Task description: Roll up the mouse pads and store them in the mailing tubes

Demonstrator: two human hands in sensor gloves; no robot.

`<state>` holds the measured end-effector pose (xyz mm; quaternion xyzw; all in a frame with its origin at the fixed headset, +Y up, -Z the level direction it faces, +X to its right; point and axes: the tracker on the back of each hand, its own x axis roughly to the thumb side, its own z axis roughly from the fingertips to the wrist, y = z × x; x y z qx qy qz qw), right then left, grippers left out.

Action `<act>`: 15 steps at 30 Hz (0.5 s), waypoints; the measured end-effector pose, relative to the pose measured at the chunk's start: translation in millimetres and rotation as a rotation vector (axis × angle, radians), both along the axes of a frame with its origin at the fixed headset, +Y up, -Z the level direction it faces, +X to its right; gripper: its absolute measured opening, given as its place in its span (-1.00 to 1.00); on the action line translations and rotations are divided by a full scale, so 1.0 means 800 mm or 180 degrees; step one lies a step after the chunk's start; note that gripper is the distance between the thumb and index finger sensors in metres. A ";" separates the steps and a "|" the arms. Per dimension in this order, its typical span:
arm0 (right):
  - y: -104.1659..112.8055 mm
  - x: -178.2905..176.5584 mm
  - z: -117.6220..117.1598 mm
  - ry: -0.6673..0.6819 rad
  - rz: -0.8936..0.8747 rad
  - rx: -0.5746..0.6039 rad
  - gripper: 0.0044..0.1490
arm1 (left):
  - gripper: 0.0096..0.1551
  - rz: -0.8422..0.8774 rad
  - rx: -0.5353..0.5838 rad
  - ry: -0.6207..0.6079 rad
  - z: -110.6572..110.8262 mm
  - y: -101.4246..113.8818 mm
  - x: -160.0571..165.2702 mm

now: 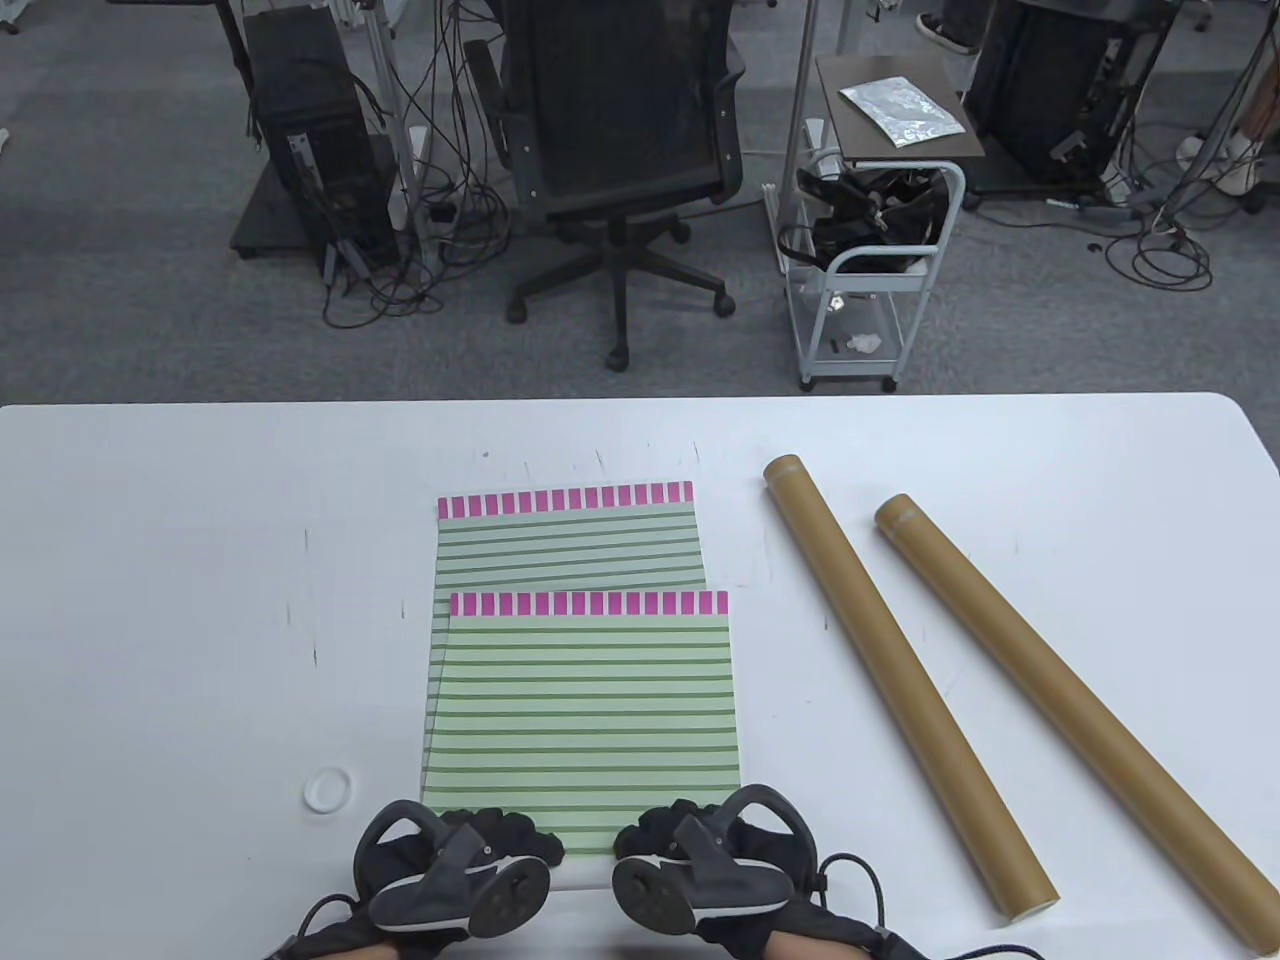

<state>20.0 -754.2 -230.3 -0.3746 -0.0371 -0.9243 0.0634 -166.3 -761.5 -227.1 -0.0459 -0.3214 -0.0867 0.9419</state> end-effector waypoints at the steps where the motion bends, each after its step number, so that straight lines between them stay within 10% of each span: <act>1: -0.001 0.001 -0.002 -0.0027 -0.0046 0.0004 -0.38 | -0.54 -0.0044 0.0057 0.0020 0.001 0.002 0.002; 6: -0.006 0.008 -0.007 -0.0112 -0.0213 -0.0063 -0.39 | -0.42 -0.0268 0.0573 -0.0233 0.025 0.013 0.023; 15: -0.008 0.006 -0.008 -0.0139 -0.0156 -0.0064 -0.39 | -0.40 -0.0208 0.0500 -0.0219 0.021 0.007 0.017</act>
